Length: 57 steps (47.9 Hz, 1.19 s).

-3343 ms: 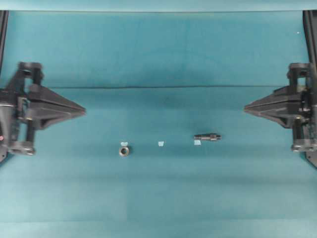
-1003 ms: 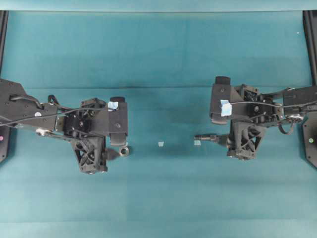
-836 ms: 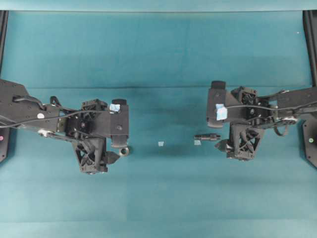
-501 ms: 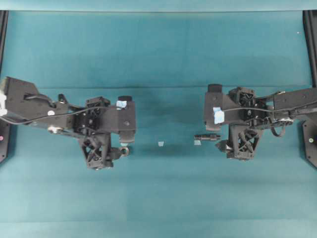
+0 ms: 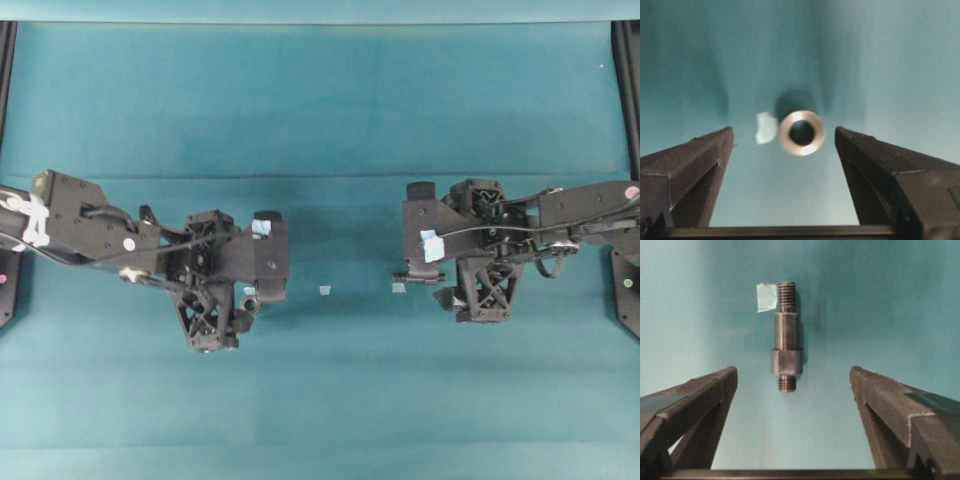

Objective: Insert the washer onto the shaft with both hands.
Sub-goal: 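Open both grippers and lower them around the washer and shaft, then align and descend both open grippers onto the washer and shaft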

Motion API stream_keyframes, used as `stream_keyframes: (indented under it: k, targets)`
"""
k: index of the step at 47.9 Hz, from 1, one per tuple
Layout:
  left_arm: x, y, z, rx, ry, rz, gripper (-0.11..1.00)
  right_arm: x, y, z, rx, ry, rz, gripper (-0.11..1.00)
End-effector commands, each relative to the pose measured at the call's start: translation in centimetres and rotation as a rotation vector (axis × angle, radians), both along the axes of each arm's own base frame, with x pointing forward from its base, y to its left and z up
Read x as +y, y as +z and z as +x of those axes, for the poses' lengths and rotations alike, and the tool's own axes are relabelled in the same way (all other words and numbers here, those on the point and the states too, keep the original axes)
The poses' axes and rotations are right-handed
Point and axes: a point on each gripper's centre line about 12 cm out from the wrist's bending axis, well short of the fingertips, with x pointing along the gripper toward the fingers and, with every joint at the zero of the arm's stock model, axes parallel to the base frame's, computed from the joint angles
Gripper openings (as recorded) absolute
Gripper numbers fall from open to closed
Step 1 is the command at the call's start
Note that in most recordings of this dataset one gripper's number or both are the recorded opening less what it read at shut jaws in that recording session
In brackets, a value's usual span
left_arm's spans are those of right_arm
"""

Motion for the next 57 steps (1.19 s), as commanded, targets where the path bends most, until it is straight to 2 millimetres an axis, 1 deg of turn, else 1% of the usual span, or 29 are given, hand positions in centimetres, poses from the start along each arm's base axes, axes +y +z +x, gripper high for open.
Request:
stream_keyframes:
  k: [1, 18, 28, 39, 43, 57]
  targets:
    - [0.0, 0.5, 0.7, -0.029, -0.002, 0.001, 0.90, 0.1, 0.3, 0.6, -0.023, 0.014, -0.007, 0.93]
    - [0.0, -0.4, 0.7, -0.011, -0.002, 0.001, 0.90, 0.1, -0.6, 0.5, -0.007, 0.015, -0.005, 0.93]
    - [0.0, -0.6, 0.5, -0.005, -0.003, 0.002, 0.90, 0.0, -0.7, 0.7, -0.021, 0.016, -0.007, 0.93]
    - [0.0, -1.3, 0.4, 0.008, -0.001, 0.001, 0.90, 0.1, -1.9, 0.5, -0.006, 0.018, -0.006, 0.93]
    - [0.0, -1.2, 0.5, -0.002, -0.001, 0.001, 0.90, 0.1, -2.3, 0.4, -0.001, 0.020, -0.006, 0.93]
    - [-0.4, -1.3, 0.3, 0.001, -0.011, 0.001, 0.90, 0.1, -2.8, 0.5, -0.004, 0.020, -0.006, 0.92]
